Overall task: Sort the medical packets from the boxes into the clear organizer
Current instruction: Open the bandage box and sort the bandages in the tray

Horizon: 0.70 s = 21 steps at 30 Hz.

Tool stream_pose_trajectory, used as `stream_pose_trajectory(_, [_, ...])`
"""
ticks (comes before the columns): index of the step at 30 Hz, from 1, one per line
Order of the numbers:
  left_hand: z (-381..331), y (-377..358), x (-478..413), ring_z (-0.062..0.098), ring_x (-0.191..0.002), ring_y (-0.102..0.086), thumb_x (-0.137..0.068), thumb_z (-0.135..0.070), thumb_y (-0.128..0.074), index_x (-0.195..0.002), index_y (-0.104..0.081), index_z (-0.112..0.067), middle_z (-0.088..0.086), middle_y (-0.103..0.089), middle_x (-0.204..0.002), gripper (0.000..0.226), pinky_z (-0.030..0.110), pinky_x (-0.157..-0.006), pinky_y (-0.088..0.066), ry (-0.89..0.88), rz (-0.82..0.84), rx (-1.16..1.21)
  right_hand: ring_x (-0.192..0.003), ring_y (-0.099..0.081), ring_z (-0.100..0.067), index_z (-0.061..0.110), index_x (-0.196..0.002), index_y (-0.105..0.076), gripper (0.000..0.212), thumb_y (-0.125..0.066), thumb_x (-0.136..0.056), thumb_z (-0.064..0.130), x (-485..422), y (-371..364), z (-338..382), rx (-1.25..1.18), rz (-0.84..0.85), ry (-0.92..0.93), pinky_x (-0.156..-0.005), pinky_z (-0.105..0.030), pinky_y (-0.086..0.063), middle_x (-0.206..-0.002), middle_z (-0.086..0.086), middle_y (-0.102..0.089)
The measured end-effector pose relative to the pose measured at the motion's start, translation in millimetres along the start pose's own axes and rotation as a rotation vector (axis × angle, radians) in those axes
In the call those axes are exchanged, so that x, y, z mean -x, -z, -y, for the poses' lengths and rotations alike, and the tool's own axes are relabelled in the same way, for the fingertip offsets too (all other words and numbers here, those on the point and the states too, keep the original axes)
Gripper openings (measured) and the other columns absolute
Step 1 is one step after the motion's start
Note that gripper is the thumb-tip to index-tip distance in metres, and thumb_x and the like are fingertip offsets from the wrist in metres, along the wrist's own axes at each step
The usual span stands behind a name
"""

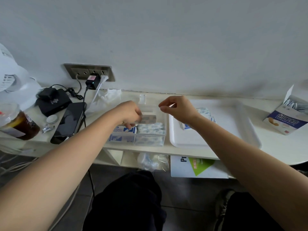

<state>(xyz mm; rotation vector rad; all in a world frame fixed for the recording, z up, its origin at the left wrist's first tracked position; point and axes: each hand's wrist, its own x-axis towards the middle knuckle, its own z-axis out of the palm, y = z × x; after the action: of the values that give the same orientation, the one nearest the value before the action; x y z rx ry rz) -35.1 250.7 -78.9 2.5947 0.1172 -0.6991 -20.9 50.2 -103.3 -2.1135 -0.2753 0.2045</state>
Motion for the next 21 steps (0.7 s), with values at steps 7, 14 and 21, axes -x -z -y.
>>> stream_pose_trajectory(7, [-3,-13,-3,0.022,-0.058,-0.062,-0.089,-0.011,-0.056,-0.101,-0.070,-0.017,0.007,-0.068,-0.088,0.019,0.029,-0.060,-0.054,0.037,-0.042,-0.127,-0.062,-0.050,-0.001,0.026,-0.090,-0.072,0.011,-0.063,-0.087,0.021,2,-5,-1,0.086,0.043,0.029,-0.057,-0.016,-0.037,-0.091,0.005,-0.064])
stream_pose_trajectory(14, [-5,-24,-3,0.026,-0.084,-0.062,-0.085,-0.012,-0.058,-0.095,-0.074,-0.020,0.005,-0.069,-0.096,0.021,0.028,-0.066,-0.045,-0.070,-0.292,-0.336,-0.060,-0.049,0.000,0.022,-0.094,-0.073,0.012,-0.062,-0.088,0.020,4,-2,1,0.065,0.057,0.032,-0.057,-0.015,-0.037,-0.091,0.005,-0.065])
stream_pose_trajectory(21, [-8,-11,0,0.024,-0.073,-0.071,-0.091,-0.026,-0.059,-0.099,-0.068,-0.024,0.001,-0.069,-0.092,0.012,0.023,-0.059,-0.047,-0.044,-0.080,-0.052,-0.060,-0.048,-0.002,0.023,-0.094,-0.072,0.013,-0.061,-0.088,0.020,5,-1,-1,0.035,0.056,0.019,-0.056,-0.016,-0.037,-0.096,0.003,-0.065])
